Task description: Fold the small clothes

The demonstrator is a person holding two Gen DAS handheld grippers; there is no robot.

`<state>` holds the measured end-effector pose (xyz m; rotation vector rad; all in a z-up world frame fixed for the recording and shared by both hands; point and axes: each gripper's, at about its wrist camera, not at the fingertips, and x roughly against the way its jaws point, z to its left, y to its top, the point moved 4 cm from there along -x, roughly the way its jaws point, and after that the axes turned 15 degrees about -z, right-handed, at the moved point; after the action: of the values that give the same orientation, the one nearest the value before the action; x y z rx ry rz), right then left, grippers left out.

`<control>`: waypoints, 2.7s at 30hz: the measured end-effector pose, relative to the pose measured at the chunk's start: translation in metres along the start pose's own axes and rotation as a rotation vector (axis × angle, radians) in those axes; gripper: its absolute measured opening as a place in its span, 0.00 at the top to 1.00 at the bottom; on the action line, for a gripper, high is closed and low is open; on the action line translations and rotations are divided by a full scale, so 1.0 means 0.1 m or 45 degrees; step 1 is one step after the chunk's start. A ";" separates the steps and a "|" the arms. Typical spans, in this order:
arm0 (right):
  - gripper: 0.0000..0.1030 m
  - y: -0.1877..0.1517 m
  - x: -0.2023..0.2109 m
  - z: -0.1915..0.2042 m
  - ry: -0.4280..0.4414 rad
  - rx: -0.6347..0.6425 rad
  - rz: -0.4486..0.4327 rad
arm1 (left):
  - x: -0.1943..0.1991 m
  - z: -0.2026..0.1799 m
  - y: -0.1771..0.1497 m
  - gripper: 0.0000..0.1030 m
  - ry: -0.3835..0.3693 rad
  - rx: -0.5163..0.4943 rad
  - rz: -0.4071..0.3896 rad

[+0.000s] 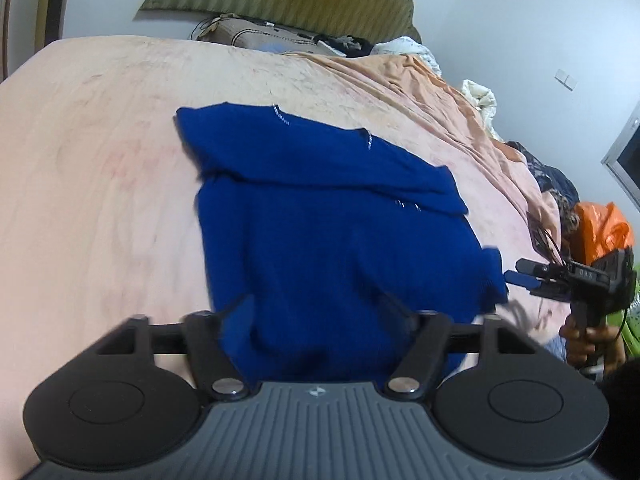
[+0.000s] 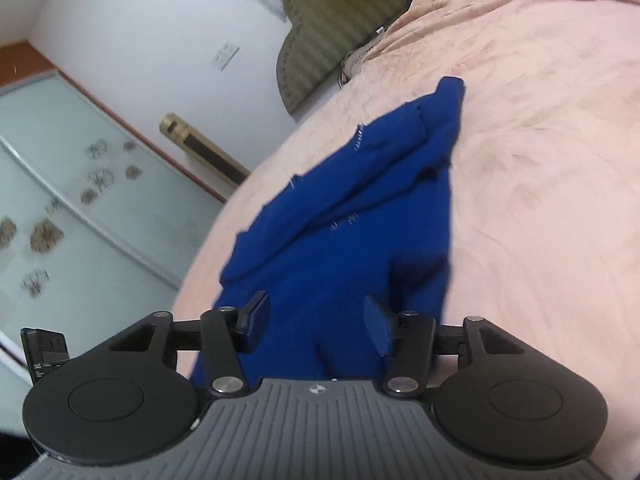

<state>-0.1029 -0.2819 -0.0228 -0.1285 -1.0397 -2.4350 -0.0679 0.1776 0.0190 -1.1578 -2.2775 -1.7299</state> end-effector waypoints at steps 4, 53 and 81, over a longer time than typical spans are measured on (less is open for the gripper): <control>0.48 -0.16 0.14 0.03 -0.018 0.040 0.068 | 0.07 -0.03 -0.24 0.31 -0.174 0.137 0.110; 0.86 0.93 -1.32 -0.18 0.150 -0.446 -0.297 | -1.53 0.34 1.65 0.96 0.123 0.131 -0.343; 0.23 0.96 -2.71 -0.08 -0.564 0.960 -0.003 | -2.29 0.13 1.26 0.23 0.412 -0.681 -0.201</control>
<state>0.1808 -0.2360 -0.0384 -0.4146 -2.0690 -1.8873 0.1753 0.0807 0.0096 -0.6808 -1.8108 -2.4708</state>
